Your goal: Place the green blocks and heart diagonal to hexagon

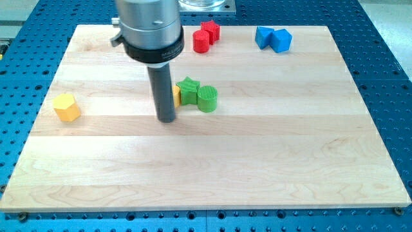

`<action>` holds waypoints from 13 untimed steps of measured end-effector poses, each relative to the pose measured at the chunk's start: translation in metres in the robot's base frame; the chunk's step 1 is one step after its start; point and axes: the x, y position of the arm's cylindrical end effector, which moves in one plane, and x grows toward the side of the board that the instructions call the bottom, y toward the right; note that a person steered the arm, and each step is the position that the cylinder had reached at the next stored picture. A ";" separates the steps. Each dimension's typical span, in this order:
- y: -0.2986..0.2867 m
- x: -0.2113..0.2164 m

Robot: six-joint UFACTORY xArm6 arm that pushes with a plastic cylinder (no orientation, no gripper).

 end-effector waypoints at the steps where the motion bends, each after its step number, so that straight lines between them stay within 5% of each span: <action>1: 0.015 0.003; 2: 0.055 0.035; 4: 0.090 -0.023; 8: -0.048 0.014; 13: -0.112 -0.045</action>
